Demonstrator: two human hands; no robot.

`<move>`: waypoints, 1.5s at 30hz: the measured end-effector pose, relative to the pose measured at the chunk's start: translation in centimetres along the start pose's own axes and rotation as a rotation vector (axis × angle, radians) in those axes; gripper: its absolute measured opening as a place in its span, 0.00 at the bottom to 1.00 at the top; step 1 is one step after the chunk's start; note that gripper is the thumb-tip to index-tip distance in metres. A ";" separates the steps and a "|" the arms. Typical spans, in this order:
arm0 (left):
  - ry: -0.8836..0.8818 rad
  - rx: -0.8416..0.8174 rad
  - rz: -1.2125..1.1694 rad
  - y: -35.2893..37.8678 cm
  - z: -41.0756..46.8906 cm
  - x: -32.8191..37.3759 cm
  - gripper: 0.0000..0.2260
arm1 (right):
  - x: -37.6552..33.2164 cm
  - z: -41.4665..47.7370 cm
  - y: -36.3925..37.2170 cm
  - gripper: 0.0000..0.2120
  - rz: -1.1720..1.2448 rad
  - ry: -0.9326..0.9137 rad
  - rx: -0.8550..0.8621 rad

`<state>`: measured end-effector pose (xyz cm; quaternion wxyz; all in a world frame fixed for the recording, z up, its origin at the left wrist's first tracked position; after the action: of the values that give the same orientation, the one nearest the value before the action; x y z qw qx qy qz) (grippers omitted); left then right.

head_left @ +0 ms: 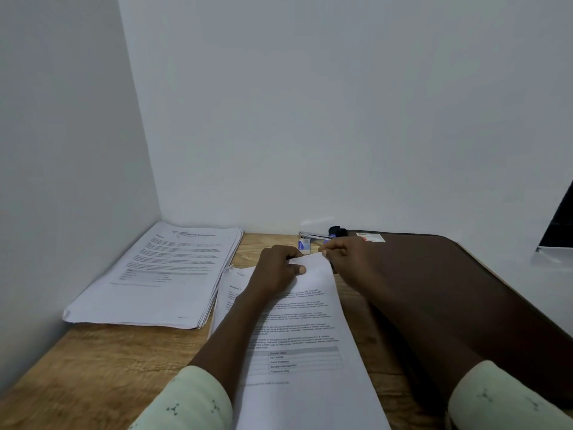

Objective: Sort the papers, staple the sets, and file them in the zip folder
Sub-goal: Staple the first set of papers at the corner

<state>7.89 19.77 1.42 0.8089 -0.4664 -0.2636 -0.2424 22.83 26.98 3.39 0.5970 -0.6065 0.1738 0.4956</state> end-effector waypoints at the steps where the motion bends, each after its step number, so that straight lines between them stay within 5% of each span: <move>1: -0.001 -0.011 -0.004 0.1 0.0 -0.2 0.07 | 0.1 0.1 0.1 0.07 -0.003 0.004 -0.008; 6: 0.006 0.009 -0.061 1.4 -0.5 0.3 0.17 | 0.7 0.2 0.3 0.07 -0.045 -0.053 -0.017; 12: -0.072 0.140 -0.108 1.9 -0.3 -0.6 0.02 | 1.4 1.2 0.5 0.06 -0.051 0.093 -0.122; 15: -0.066 0.137 -0.101 1.9 -0.5 -0.4 0.04 | 1.6 2.2 -0.6 0.08 0.100 0.244 -0.110; 19: -0.052 0.155 -0.101 2.1 -0.3 -0.5 0.06 | 1.3 5.8 -3.0 0.13 -0.239 0.146 0.138; 26: -0.054 0.154 -0.117 2.2 0.1 -0.7 0.03 | 2.3 10.9 2.3 0.21 -0.609 -0.025 -0.050; 34: -0.040 0.126 -0.109 1.9 0.2 -0.7 0.03 | 2.4 12.0 4.0 0.15 -0.833 -0.056 -0.038; 39: -0.052 0.137 -0.123 1.8 0.3 -1.1 0.04 | 1.5 11.0 0.3 0.13 -0.434 0.126 -0.024; 45: -0.042 0.140 -0.128 1.8 0.2 -1.1 0.03 | 1.0 3.9 -3.9 0.05 0.768 0.409 -0.155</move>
<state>8.14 20.89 -0.39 0.8166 -0.3961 -0.3260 -0.2647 24.86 31.75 5.55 0.2756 -0.6266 0.4632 0.5629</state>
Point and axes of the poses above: each hand's wrist, its own z-axis towards the middle knuckle, its own y-axis out of the palm, x = y × z, the point moved 5 cm from there along z, towards the middle knuckle, and after that the axes turned 9 degrees about y, right-handed, at the moved point
